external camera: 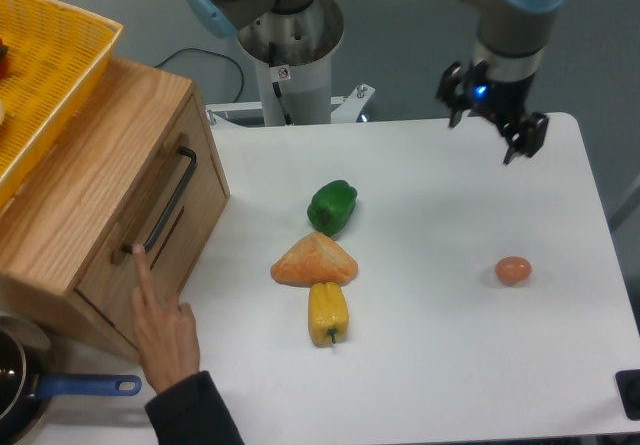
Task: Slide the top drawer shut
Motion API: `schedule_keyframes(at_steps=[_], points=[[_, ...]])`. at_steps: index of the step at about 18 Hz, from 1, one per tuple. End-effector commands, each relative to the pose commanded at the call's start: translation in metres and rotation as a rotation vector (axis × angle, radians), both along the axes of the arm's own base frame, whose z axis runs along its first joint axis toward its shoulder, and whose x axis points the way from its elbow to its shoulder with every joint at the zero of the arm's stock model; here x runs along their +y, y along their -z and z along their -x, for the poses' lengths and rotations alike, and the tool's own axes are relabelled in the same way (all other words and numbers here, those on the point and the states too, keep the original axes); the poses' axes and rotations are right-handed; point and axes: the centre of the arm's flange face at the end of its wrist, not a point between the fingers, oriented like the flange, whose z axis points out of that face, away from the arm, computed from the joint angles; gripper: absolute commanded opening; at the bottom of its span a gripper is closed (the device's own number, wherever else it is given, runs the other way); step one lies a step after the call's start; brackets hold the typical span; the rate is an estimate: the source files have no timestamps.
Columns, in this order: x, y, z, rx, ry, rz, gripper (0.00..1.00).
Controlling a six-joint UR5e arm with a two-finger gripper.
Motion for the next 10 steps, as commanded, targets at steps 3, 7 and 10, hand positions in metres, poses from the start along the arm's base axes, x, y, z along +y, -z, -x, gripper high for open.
schedule_keyframes(at_steps=[3,7,10], points=[[-0.018,-0.006,0.003,0.004,0.074,0.001,1.0],[-0.035,-0.008,0.003,0.005,0.053,0.001,1.0],[-0.045,-0.008,0.002,0.002,0.034,-0.002,1.0]])
